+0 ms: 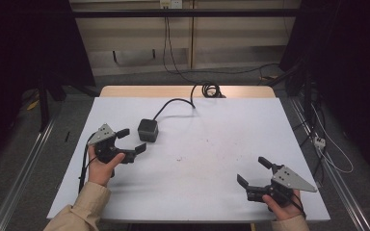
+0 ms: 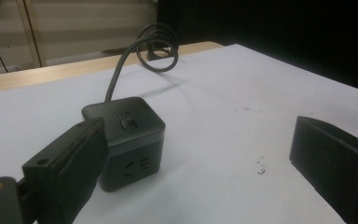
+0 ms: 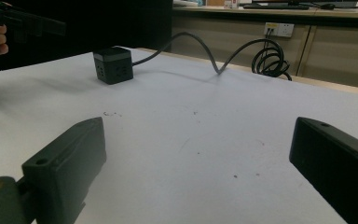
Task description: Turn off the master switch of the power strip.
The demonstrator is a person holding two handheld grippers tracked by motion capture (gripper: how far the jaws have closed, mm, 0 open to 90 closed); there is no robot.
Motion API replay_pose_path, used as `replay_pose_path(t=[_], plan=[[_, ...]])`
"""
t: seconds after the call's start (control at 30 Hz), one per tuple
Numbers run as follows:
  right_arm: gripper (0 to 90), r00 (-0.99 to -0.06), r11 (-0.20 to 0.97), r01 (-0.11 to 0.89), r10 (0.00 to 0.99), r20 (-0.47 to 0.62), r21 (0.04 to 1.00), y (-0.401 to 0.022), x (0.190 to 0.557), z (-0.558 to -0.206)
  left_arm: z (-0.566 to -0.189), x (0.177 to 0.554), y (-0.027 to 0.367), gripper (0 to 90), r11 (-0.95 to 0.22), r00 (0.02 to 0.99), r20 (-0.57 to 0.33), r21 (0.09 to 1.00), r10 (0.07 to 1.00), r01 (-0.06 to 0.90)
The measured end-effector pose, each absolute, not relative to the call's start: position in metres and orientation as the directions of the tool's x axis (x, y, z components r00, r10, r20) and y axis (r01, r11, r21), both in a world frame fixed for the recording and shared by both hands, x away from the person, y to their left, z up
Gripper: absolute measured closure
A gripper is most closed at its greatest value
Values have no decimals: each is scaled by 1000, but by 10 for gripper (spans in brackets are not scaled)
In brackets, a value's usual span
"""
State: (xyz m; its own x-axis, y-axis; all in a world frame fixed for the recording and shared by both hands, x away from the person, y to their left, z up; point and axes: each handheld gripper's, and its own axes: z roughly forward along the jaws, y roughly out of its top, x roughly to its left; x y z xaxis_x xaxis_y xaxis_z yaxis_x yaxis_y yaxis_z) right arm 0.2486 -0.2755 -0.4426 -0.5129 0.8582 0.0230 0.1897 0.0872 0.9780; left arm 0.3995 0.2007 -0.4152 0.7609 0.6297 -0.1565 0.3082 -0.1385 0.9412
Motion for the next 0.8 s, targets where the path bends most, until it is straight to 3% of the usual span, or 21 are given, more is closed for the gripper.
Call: replay_pose_path(t=[0.8], plan=[[36,-518,86,189,855,24,978,-276,248,-442,-411,415,195,47,-143,742,-142,941,656,307]])
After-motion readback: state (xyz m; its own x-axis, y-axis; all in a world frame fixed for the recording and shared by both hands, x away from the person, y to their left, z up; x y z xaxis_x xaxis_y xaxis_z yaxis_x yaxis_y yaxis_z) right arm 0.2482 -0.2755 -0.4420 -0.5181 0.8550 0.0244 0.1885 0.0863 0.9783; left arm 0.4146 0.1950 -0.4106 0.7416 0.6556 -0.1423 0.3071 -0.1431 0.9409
